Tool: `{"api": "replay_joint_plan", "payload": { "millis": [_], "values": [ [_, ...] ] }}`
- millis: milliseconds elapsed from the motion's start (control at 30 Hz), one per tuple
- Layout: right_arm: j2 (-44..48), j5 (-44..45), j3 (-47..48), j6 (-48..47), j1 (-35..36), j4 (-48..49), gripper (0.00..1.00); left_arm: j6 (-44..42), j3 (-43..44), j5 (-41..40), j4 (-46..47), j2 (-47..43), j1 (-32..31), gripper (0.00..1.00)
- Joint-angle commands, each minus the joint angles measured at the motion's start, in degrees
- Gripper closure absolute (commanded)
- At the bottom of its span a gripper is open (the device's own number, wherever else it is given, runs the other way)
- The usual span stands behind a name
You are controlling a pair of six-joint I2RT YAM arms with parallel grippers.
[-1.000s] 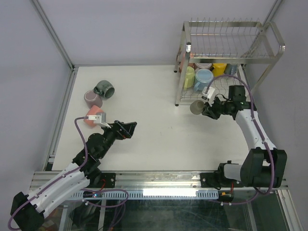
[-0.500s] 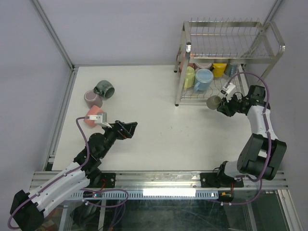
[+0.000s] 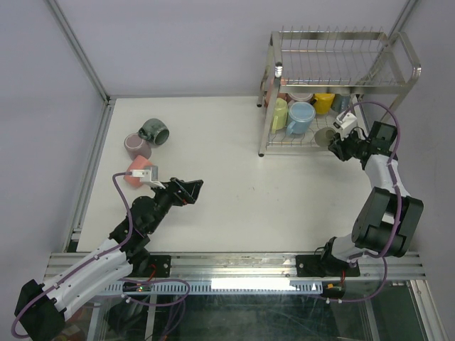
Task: Load the cups into the dish rack
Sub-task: Turn the cup upside down in the dish rack.
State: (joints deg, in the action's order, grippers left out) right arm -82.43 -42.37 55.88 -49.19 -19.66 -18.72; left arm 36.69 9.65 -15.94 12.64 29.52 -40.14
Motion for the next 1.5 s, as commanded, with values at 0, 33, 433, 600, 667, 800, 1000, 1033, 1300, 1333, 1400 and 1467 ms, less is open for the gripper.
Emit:
{"api": "replay_joint_plan", "payload": {
  "millis": [0, 33, 433, 600, 667, 800, 1000, 1033, 1300, 1333, 1400, 1467],
  "values": [
    [-1.1, 3.1, -0.9, 7.6, -0.5, 13.9, 1.00, 0.1, -0.5, 0.7, 3.2, -0.2, -0.1, 0.01],
    [-1.4, 3.9, -1.6, 9.8, -0.5, 16.3, 1.00, 0.1, -0.6, 0.7, 3.2, -0.1, -0.1, 0.01],
    [-6.1, 10.8, -6.5, 22.0, 0.3, 37.0, 1.00, 0.2, -0.7, 0.7, 3.9, 0.6, -0.1, 0.01],
    [-8.9, 12.4, -5.5, 25.4, 1.4, 40.4, 1.00, 0.5, -0.7, 1.1, 4.8, 1.8, -0.1, 0.01],
    [-10.0, 13.5, -5.4, 26.2, 2.1, 41.7, 1.00, 0.6, -0.7, 1.1, 4.9, 2.1, -0.1, 0.01],
    [-12.1, 16.5, -5.2, 27.0, 3.7, 44.7, 1.00, 0.6, -0.7, 1.0, 5.1, 2.3, -0.1, 0.01],
    [-14.7, 21.3, -4.5, 29.6, 5.3, 48.8, 1.00, 0.6, -0.6, 0.9, 5.3, 2.7, -0.1, 0.01],
    [-15.2, 21.6, -4.2, 29.8, 5.5, 48.9, 1.00, 0.6, -0.5, 0.9, 5.4, 2.8, -0.1, 0.01],
    [-17.9, 23.1, -2.8, 29.4, 7.4, 50.1, 1.00, 0.6, -0.4, 0.9, 5.5, 3.4, -0.1, 0.01],
    [-18.2, 23.3, -2.7, 29.4, 7.6, 50.6, 1.00, 0.6, -0.4, 0.9, 5.5, 3.4, -0.1, 0.01],
    [-18.7, 24.5, -2.4, 29.7, 8.1, 51.3, 1.00, 0.6, -0.3, 0.8, 5.5, 3.4, -0.1, 0.01],
    [-19.1, 24.7, -2.0, 29.7, 8.6, 51.4, 1.00, 0.5, -0.2, 0.9, 5.6, 3.5, -0.1, 0.01]
  ]
}}
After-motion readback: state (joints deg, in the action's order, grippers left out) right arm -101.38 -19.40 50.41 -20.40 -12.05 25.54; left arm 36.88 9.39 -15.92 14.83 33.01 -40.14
